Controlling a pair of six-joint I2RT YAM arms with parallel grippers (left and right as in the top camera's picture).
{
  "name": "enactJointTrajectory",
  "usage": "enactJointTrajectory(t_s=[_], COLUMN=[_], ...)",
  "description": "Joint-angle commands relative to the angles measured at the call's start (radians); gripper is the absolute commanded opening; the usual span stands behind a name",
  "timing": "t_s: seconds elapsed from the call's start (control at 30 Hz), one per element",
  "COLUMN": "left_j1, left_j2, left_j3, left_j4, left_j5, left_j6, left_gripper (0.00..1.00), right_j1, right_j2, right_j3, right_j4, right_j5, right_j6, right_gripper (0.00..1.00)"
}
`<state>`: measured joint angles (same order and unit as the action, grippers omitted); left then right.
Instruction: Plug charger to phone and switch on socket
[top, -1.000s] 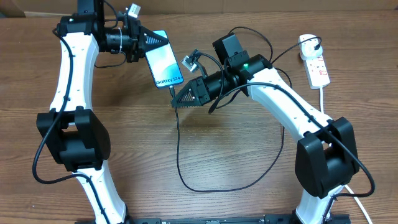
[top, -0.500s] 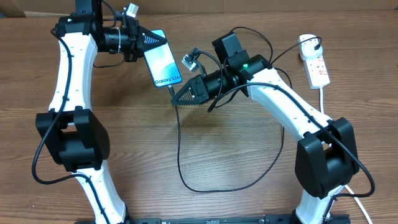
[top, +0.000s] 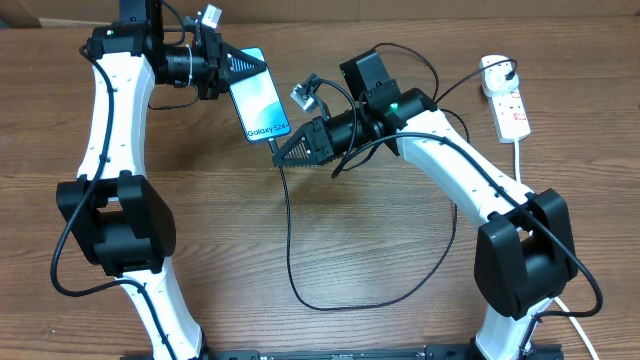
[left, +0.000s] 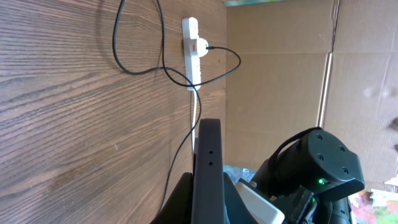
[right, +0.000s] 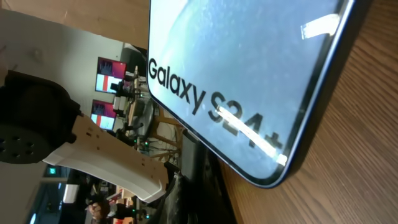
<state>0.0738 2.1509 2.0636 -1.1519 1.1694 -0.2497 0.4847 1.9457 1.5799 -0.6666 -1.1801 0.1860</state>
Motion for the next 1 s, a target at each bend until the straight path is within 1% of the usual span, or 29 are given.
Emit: enactJointTrajectory(t_s=[0.0,0.27,0.6,0.97], left_j1=[-0.004,-0.004,-0.008,-0.018], left_j2=[-0.01,-0.01,-0.01,-0.01], left_j3=[0.019,0.019,0.019,0.019], left_j4=[-0.023,-0.027,-0.047,-0.135], left_j5=[0.052,0.056,0.113,0.113], left_j6=[0.038,0.037,0.038,0.124], left_gripper=[0.04,0.04,0.04,0.04], right_j1=[-0.018,-0.018,-0.018,-0.018], right_j2=[-0.035,-0.035,-0.034,-0.034], right_j3=[0.005,0.005,0.005,0.005], right_j4=[0.022,0.042,0.061,0.118], right_j5=[0.016,0.016,0.035,0.035], right_j6=[0.028,0.055,0.084,0.141], right_gripper=[0.04,0.04,0.04,0.04])
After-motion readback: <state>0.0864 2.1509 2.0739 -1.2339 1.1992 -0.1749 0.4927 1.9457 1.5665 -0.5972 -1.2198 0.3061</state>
